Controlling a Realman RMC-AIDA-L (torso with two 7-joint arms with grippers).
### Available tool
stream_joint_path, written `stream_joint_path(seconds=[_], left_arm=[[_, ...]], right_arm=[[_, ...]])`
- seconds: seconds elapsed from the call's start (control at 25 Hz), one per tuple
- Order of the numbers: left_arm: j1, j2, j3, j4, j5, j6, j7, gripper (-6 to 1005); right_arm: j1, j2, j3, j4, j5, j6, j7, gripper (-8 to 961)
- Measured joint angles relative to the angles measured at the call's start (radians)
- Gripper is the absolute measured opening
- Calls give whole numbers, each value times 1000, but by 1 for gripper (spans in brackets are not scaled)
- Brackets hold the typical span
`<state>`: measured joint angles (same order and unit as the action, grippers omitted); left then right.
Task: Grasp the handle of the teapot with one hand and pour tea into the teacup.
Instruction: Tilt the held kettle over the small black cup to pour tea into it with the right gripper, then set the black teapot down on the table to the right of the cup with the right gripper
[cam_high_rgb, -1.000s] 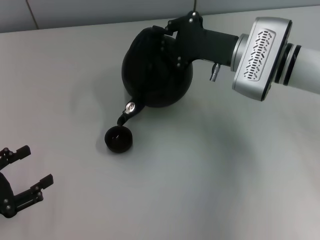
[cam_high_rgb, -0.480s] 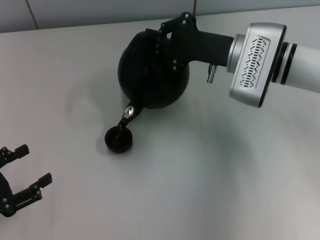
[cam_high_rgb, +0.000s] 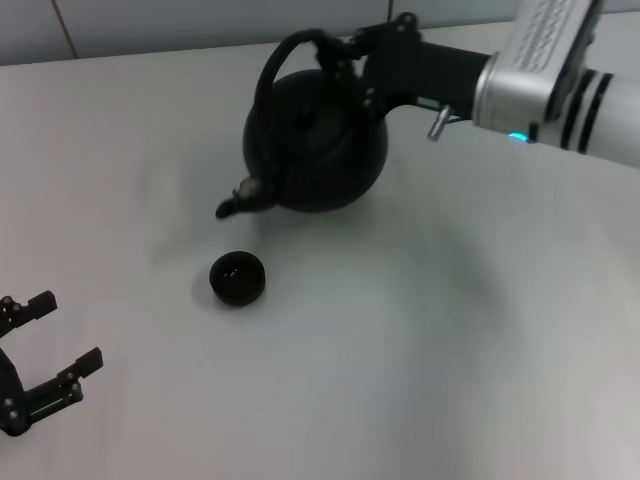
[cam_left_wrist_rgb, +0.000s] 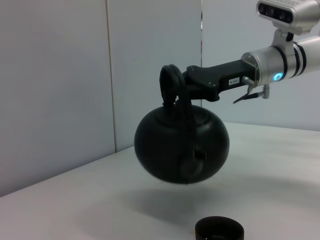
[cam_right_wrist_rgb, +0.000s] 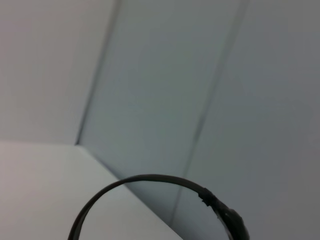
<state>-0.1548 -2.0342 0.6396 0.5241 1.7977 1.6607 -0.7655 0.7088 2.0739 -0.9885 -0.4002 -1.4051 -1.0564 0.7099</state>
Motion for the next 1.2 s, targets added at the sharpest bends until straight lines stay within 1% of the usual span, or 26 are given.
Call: stream_joint_path(seconds=[0.08, 0.16, 0.28, 0.32, 0.36, 0.4, 0.44, 0.52, 0.56, 0.72, 0.96, 1.0, 1.2], left_arm=[[0, 0, 0, 0, 0, 0, 0, 807], [1, 0, 0, 2, 0, 1, 0, 807], [1, 0, 0, 2, 0, 2, 0, 807], [1, 0, 0, 2, 0, 2, 0, 807], [0, 0, 0, 2, 0, 2, 0, 807], [0, 0, 0, 2, 0, 2, 0, 807], [0, 0, 0, 2, 1, 3, 0, 807], [-4, 0, 0, 2, 3, 5, 0, 807], [-4, 0, 0, 2, 3, 5, 0, 807], [-7, 0, 2, 4, 5, 7, 0, 807], [-8, -2, 4, 5, 5, 7, 0, 808], [-8, -3, 4, 5, 5, 7, 0, 808], [-8, -6, 6, 6, 5, 9, 0, 808]], right_arm=[[-21, -3, 19, -13, 2, 3, 98, 66], [-78, -3, 70, -37, 7, -11, 224, 66], [-93, -2, 90, -38, 8, -17, 238, 66], [-115, 1, 121, -37, 8, -26, 252, 66], [-115, 1, 121, -37, 8, -26, 252, 66], [-135, 2, 152, -33, 9, -32, 261, 66], [-135, 2, 152, -33, 9, -32, 261, 66], [-161, 5, 201, -26, 10, -36, 258, 66], [-161, 5, 201, -26, 10, -36, 258, 66], [-198, 7, 247, -20, 21, -43, 235, 66], [-216, 8, 258, -1, 28, -42, 200, 66], [-217, 8, 259, 18, 31, -38, 169, 66], [-215, 8, 260, 42, 37, -29, 136, 65]])
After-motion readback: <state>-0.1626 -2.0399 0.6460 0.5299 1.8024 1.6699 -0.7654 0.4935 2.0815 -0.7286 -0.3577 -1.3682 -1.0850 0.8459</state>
